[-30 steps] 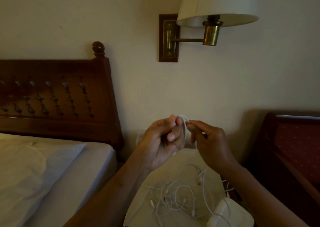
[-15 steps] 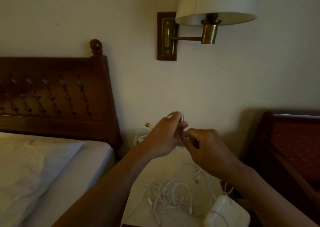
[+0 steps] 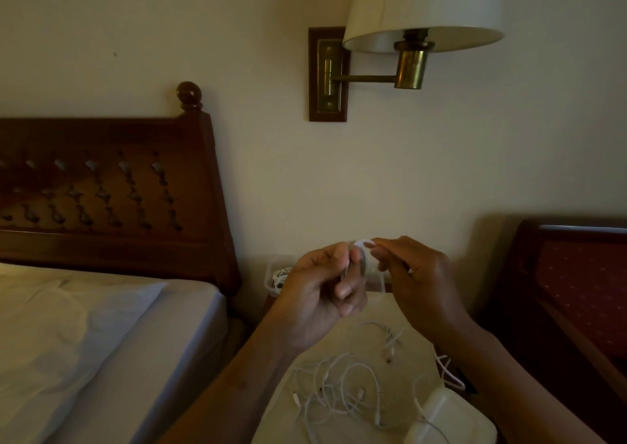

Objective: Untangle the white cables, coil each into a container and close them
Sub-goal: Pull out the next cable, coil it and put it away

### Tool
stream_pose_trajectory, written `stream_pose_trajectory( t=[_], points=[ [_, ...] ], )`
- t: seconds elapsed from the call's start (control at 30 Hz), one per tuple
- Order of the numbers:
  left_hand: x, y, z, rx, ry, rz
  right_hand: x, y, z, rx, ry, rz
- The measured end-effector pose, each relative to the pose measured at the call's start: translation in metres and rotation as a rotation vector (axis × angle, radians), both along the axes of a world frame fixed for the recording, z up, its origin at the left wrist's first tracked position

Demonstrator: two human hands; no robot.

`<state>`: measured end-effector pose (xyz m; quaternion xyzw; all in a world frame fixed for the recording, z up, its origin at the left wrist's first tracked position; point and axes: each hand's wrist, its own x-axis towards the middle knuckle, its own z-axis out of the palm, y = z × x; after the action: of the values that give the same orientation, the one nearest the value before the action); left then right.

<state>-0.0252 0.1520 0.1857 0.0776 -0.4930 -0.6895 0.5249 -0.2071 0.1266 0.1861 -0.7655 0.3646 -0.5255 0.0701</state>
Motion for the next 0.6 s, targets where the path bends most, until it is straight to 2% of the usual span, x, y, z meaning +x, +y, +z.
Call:
stream_pose_trajectory(
  t=[0.1, 0.2, 0.27, 0.37, 0.43, 0.5, 0.6],
  points=[
    [-0.006, 0.003, 0.013, -0.006, 0.171, -0.004, 0.004, 0.008, -0.007, 0.067, 0.151, -0.034],
    [-0.013, 0.0, 0.025, -0.028, 0.198, 0.064, 0.013, 0.021, -0.004, 0.009, 0.34, 0.0],
    [-0.017, -0.005, 0.029, -0.145, -0.011, 0.232, 0.018, 0.026, -0.001, 0.065, 0.405, 0.05],
    [-0.017, -0.015, 0.027, -0.44, -0.587, 0.58, 0.017, 0.027, 0.003, 0.108, 0.379, 0.082],
    [-0.009, -0.02, 0.027, -0.58, -0.862, 0.674, 0.011, 0.027, 0.009, 0.113, 0.332, 0.071],
    [0.005, -0.024, 0.029, -0.552, -0.975, 0.626, 0.002, 0.028, 0.017, 0.065, 0.324, 0.024],
    [0.017, -0.022, 0.029, -0.455, -1.017, 0.474, -0.007, 0.025, 0.025, -0.056, 0.352, -0.016]
  ],
)
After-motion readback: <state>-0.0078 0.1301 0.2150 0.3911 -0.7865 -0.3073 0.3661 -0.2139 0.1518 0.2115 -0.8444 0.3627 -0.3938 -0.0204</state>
